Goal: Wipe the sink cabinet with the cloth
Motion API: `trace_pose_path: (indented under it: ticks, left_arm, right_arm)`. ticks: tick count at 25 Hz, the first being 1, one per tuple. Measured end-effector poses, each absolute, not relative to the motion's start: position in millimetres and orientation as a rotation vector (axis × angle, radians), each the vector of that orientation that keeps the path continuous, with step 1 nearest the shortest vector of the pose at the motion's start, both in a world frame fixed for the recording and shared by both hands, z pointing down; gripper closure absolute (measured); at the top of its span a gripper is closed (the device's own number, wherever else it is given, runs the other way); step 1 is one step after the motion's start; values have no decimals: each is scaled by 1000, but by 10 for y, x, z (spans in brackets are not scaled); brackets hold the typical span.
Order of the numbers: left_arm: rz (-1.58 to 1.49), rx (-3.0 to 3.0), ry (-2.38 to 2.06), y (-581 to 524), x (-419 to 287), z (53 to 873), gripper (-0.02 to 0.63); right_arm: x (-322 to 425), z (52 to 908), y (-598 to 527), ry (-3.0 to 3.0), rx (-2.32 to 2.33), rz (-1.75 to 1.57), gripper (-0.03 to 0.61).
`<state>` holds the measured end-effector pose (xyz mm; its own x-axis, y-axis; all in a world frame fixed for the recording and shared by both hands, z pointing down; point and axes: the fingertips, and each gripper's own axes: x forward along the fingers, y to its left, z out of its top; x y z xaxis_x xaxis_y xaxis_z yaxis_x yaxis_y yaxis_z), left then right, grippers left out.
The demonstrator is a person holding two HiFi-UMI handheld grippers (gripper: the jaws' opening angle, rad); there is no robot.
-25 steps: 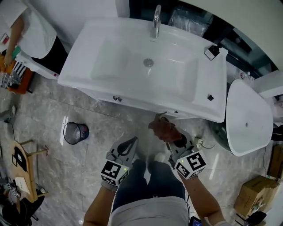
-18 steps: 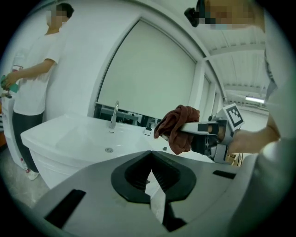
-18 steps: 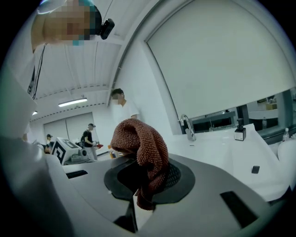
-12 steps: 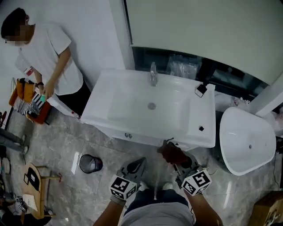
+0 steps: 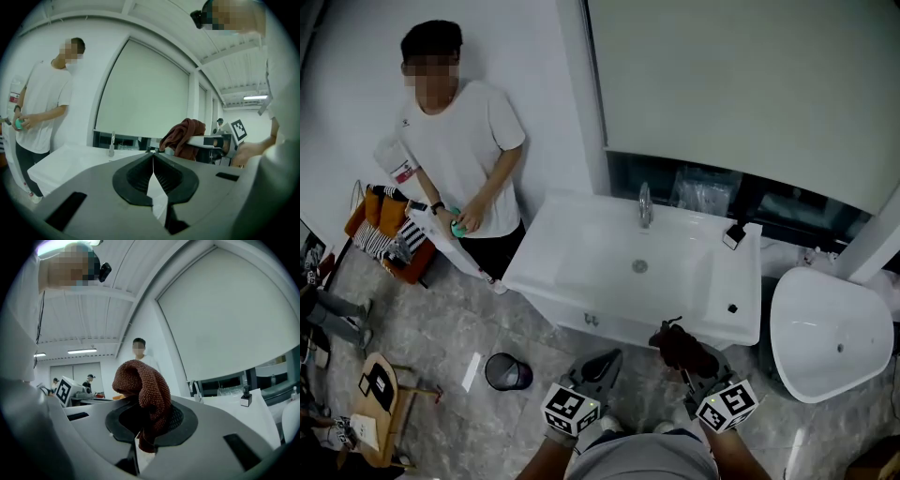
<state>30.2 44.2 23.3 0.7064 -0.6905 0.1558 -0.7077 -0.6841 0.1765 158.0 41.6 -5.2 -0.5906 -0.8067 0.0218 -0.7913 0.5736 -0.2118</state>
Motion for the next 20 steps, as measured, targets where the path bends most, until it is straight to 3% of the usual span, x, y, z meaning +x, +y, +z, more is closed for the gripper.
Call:
trace_pose_path:
  ticks: [20]
  left_arm:
    - [74, 2722, -1214, 464, 246, 14, 603]
  right_arm:
    - [1594, -162, 375, 2708, -1332, -257, 523]
